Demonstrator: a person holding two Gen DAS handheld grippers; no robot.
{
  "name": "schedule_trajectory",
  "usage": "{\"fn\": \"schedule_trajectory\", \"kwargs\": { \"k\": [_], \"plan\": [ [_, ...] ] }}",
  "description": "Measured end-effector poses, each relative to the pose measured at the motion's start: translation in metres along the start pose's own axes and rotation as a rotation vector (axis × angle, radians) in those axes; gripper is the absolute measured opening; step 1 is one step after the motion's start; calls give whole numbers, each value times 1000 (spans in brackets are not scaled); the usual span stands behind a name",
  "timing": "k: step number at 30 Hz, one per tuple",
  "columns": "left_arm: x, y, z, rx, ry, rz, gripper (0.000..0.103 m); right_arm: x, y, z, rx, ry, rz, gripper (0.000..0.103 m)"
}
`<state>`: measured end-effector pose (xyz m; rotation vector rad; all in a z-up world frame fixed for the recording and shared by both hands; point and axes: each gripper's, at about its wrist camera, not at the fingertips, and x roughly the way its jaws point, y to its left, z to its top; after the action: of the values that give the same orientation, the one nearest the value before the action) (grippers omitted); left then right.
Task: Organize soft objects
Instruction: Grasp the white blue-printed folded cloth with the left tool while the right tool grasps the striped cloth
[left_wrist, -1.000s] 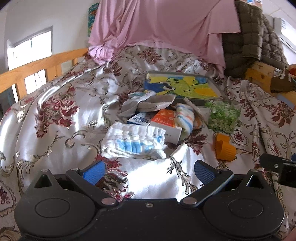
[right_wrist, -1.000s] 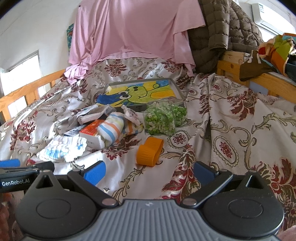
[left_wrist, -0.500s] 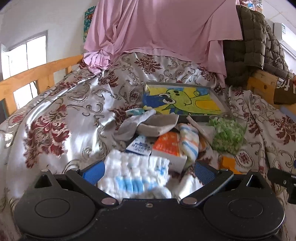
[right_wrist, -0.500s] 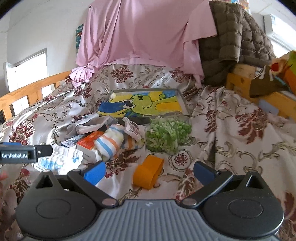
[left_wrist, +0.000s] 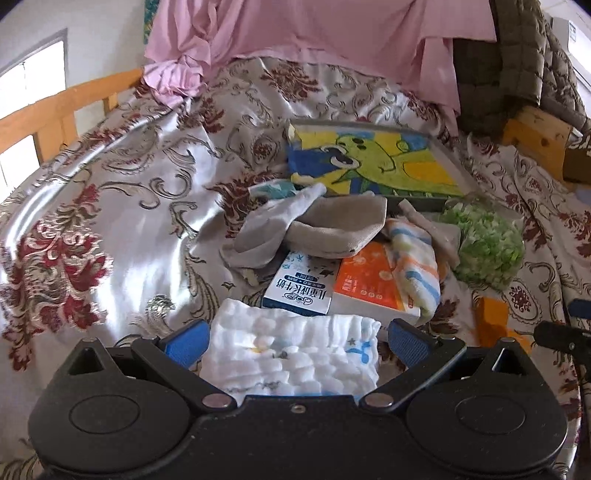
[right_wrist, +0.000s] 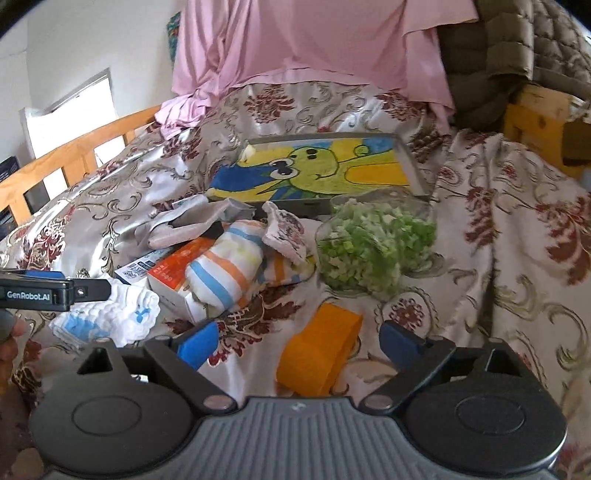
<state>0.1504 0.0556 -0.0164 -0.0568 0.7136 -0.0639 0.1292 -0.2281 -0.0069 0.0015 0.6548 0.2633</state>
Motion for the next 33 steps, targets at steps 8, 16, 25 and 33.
{"fn": "schedule_trajectory", "kwargs": {
  "k": [8,16,25,33],
  "plan": [
    [24,-6,2,53,38,-34,102,33,10,17,-84,-23,86,92],
    [41,-2,-4,66,109,-27,102,70,28,39,-116,9,187,85],
    [54,0,-5,63,157,-46,101,105,36,47,-24,82,240,70],
    [55,6,-6,27,182,-125,98,111,31,43,25,93,279,70]
  ]
}}
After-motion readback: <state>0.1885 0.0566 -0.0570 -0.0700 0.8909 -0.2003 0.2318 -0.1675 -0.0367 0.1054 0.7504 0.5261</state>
